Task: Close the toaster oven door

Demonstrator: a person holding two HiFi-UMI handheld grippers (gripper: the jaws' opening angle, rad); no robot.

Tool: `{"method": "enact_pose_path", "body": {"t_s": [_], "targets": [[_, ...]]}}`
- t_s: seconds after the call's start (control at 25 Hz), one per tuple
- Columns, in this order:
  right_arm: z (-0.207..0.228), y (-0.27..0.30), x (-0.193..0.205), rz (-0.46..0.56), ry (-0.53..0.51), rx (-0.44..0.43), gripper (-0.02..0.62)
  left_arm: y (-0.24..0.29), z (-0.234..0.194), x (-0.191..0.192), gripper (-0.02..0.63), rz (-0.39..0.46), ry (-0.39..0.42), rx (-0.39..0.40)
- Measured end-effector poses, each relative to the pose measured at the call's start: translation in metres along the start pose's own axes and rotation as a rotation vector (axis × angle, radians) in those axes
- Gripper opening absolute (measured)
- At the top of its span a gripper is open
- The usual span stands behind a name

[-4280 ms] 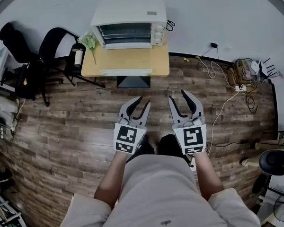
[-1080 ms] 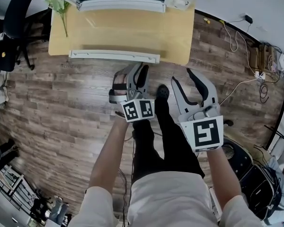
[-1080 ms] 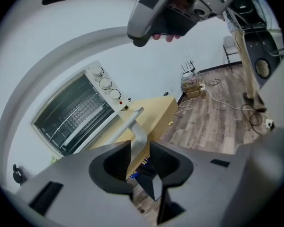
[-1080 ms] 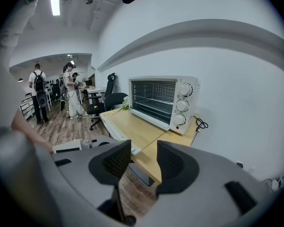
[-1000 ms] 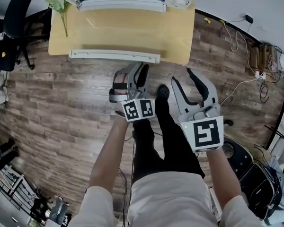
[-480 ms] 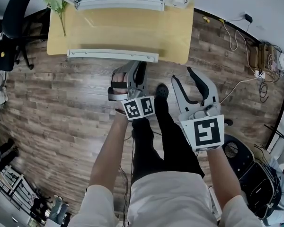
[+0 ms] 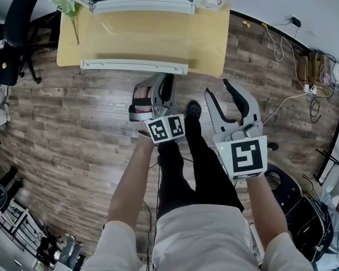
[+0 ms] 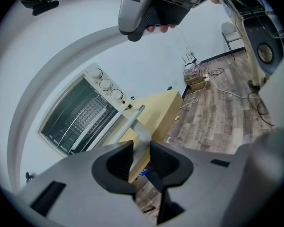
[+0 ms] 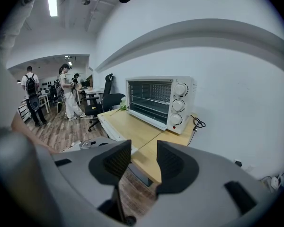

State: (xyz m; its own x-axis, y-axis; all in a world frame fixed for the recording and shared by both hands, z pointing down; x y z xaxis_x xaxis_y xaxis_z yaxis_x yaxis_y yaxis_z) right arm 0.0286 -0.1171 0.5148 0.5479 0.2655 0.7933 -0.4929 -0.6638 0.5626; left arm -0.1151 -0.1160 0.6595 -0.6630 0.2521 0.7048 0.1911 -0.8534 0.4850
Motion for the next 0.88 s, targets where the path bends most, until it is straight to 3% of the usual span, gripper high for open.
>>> {"method": "enact_pose_path", "body": {"t_s": [0.88], "targets": [[0.024, -0.020, -0.037, 0.062, 0.021, 0.037, 0.153, -0.031, -0.035, -0.045, 0.104, 0.036, 0.021, 0.025]]}}
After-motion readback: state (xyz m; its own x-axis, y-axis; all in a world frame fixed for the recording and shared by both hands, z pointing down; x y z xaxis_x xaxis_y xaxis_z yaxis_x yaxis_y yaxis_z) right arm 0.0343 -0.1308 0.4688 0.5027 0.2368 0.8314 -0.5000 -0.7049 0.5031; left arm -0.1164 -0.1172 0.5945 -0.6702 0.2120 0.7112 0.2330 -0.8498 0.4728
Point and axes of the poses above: the fingertips, and each gripper's own axes: y forward along the fingers, z to its right, x out of its underside, the point moved 8 cm from there along -y, backward along the fingers, and after that the axes turned 13 degrees about -y, right-handed, at the moved point
